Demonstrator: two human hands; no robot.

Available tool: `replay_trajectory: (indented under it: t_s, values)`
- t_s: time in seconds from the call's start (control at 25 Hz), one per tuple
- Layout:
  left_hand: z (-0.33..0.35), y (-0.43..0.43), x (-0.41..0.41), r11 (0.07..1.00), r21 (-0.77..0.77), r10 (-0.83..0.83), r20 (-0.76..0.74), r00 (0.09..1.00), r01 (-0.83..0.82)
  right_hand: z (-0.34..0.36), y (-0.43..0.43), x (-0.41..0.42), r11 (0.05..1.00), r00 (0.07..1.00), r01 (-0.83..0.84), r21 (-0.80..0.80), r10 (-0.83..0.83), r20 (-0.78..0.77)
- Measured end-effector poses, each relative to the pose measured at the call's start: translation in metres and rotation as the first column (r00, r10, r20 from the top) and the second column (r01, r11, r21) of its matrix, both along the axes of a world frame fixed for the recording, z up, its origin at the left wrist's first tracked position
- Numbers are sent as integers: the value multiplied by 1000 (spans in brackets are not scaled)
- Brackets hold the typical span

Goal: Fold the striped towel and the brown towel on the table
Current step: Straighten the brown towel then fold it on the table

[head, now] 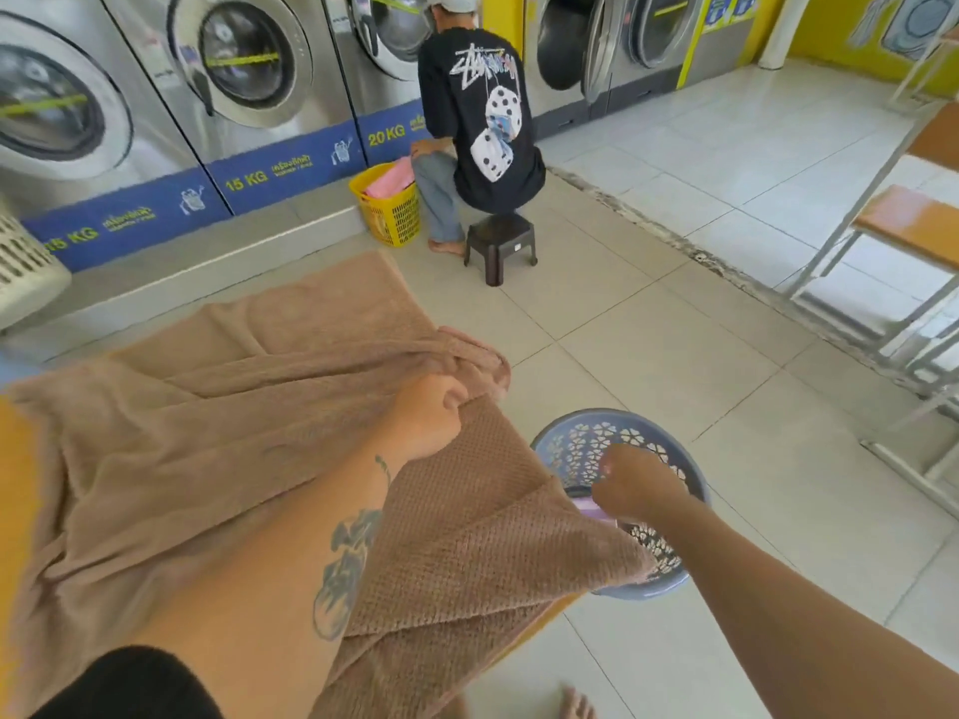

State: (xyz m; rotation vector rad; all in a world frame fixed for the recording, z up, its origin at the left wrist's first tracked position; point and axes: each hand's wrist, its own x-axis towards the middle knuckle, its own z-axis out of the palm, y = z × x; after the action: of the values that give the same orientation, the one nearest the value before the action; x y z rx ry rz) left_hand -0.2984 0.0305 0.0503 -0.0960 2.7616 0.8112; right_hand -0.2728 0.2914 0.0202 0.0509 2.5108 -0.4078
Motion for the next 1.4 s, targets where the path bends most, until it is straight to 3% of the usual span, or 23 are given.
replay_trajectory:
  t_s: [0.32,0.56,0.76,0.96,1.16,1.24,1.4]
  values:
    - [43,-35,24,962,102,260,-64,964,-253,41,-44,-41,954,989,-109,-278,76,-127]
    - [51,-96,9,929,104,365,-94,926,-355,78,-117,-93,907,951,-269,-323,197,-240]
    - [25,-164,-34,925,82,376,-70,924,-370,59,-192,-156,920,929,-330,-212,277,-244]
    - [-8,-210,-74,952,-15,305,-31,952,-306,28,-239,-197,944,925,-301,136,323,-199]
    - [-31,-226,-88,971,-212,129,89,988,-108,2,-249,-216,979,979,-203,-4,203,8]
    - [-37,-228,-91,967,-227,139,107,985,-112,3,-255,-215,981,981,-195,-10,195,-14]
    - [-40,-225,-89,969,-231,140,212,967,-89,-3,-277,-216,877,850,-432,209,473,-230]
